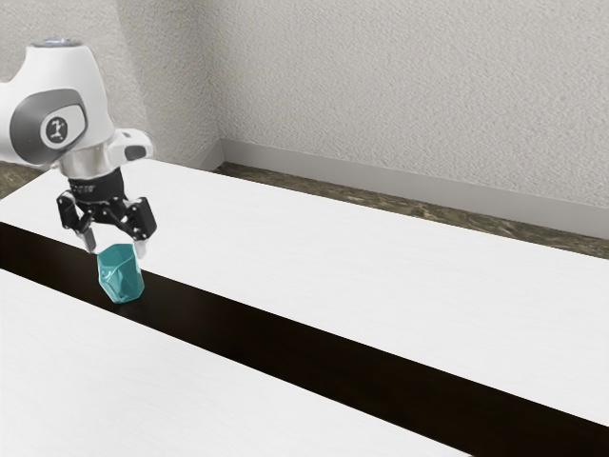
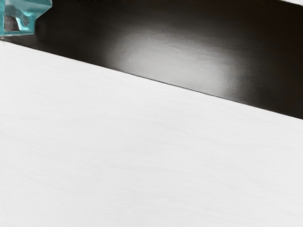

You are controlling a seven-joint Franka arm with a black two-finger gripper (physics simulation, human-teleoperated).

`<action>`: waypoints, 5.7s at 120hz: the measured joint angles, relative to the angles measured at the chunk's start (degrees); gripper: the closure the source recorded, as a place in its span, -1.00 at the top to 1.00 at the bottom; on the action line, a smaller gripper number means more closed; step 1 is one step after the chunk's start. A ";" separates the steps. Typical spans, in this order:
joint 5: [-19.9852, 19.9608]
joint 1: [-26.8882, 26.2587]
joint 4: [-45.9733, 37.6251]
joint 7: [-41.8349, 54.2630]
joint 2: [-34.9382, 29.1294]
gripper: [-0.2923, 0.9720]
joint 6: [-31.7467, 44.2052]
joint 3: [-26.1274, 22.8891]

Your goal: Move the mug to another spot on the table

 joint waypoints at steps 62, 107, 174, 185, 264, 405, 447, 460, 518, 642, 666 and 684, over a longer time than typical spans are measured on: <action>0.01 10.58 -9.00 13.33 1.53 0.54 15.56 -0.03; -0.68 14.28 -11.22 13.72 6.04 0.54 21.07 0.06; 0.15 17.24 -8.30 10.15 17.72 0.54 30.75 0.15; 0.59 18.20 -8.23 10.16 18.85 0.54 32.93 0.12; 1.04 16.81 -6.36 10.26 24.83 0.54 41.75 -0.03; 0.96 17.49 -2.42 12.65 30.43 -0.13 44.15 0.23; 1.10 17.52 -2.51 12.82 30.32 -0.36 44.61 0.30; 1.11 17.62 -3.10 12.79 29.88 -0.38 45.44 0.33; 2.91 16.86 -10.40 13.40 22.09 -0.48 46.85 -0.09; -8.53 17.52 -30.51 20.52 9.68 -0.53 74.94 -15.91; -11.78 17.52 -31.53 21.48 10.14 -0.53 76.41 -19.31; -13.20 17.56 -31.76 22.03 10.74 -0.53 77.06 -21.35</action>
